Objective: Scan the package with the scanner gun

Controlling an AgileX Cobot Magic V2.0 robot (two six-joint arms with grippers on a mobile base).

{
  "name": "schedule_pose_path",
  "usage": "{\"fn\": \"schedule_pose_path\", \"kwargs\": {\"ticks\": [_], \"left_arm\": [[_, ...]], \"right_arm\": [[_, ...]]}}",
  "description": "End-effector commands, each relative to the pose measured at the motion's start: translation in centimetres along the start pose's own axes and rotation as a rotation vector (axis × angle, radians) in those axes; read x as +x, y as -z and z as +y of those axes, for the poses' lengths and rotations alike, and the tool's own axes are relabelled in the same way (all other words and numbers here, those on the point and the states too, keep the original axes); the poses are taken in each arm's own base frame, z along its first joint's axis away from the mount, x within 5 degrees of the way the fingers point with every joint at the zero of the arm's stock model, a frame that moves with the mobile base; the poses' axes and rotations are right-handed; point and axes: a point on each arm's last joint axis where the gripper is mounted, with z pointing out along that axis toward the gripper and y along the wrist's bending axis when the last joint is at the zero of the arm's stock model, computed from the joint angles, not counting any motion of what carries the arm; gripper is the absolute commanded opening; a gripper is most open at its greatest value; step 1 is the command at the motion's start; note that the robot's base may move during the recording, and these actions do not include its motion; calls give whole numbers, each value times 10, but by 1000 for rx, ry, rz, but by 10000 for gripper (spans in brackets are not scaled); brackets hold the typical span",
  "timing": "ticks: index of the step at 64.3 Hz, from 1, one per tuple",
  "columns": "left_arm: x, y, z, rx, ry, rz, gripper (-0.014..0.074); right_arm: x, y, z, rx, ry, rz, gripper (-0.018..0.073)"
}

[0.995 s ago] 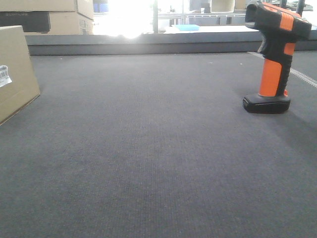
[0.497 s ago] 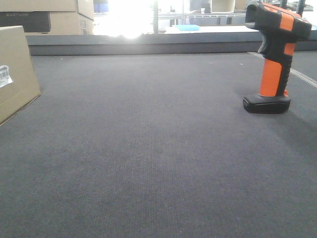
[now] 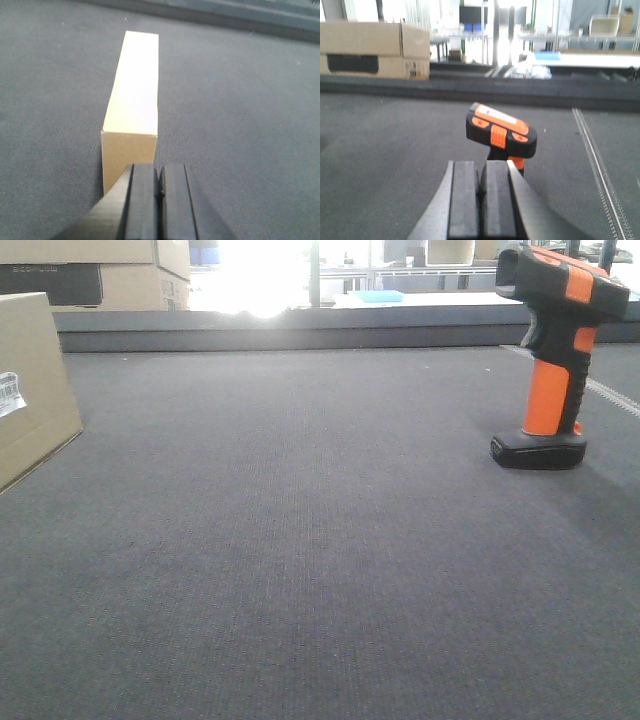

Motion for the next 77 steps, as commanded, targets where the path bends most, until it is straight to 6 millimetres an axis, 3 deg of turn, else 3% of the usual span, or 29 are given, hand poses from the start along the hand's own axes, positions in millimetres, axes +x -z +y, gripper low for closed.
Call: {"fn": "schedule_pose_path", "kwargs": {"ticks": [1,18,34,77], "left_arm": [[7,6,1,17,12,-90,-111],[34,31,5,56,13,-312,-111],[47,56,8,59,15,-368,-111],[50,55,8,54,15,-344,-111]], "right_arm": [[9,9,0,-3,-2,-9,-160],[17,38,0,-19,-7,-44,-160],[19,38,0,-19,-7,-12,-160],[14,38,0,-19,-8,-67,-160]]}}
